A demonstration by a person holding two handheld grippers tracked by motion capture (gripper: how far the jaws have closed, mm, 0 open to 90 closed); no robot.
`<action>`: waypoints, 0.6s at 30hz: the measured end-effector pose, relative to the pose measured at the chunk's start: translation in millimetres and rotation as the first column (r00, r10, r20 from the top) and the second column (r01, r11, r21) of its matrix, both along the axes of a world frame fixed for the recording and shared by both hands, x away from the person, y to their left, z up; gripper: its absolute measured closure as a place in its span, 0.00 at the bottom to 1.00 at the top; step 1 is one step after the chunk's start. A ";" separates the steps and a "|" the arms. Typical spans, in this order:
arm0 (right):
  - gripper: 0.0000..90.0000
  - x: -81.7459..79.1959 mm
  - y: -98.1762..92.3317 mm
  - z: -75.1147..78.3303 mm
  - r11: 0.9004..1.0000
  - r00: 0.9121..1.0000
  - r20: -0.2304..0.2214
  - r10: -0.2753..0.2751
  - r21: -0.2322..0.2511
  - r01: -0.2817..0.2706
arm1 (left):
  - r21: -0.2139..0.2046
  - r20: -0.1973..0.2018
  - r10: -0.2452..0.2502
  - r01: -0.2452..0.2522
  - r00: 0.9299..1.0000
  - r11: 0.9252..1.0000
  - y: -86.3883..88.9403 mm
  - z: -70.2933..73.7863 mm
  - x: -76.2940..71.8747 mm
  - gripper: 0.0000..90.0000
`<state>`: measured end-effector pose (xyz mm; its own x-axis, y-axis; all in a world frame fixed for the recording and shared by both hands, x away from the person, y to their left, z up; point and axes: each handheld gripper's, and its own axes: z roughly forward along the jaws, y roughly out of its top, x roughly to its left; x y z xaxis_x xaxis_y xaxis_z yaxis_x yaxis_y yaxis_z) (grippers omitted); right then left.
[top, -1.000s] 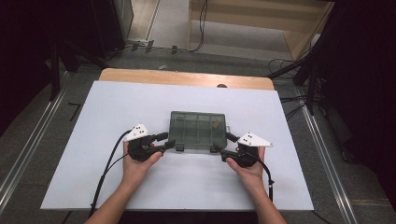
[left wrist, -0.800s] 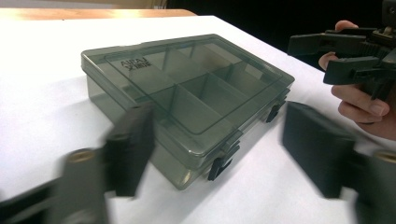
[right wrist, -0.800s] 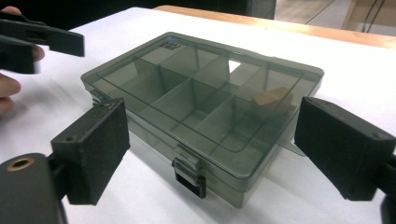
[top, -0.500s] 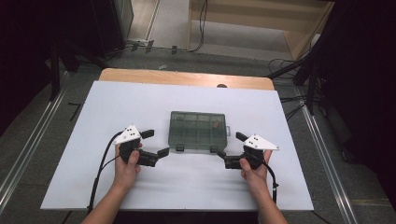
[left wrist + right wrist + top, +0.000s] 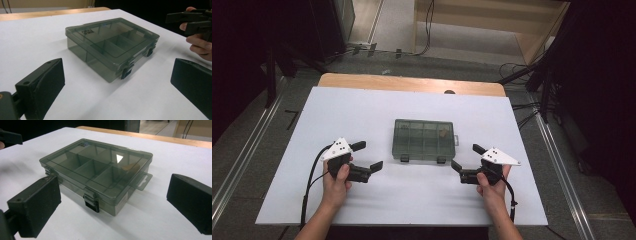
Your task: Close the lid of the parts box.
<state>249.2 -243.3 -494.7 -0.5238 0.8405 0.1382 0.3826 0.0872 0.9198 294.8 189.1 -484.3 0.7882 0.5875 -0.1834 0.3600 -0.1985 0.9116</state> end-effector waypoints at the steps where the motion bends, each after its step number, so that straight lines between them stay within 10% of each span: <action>1: 0.00 -1.1 -1.3 0.2 1.000 1.000 0.002 -0.003 -0.002 0.003 | 0.003 0.001 0.004 -0.004 1.000 1.000 2.0 -0.1 -1.0 0.00; 18: 0.00 -19.7 -34.6 0.8 0.998 0.998 0.003 -0.059 0.001 0.059 | 0.001 0.014 0.057 -0.057 0.998 0.998 38.6 2.5 -13.2 0.00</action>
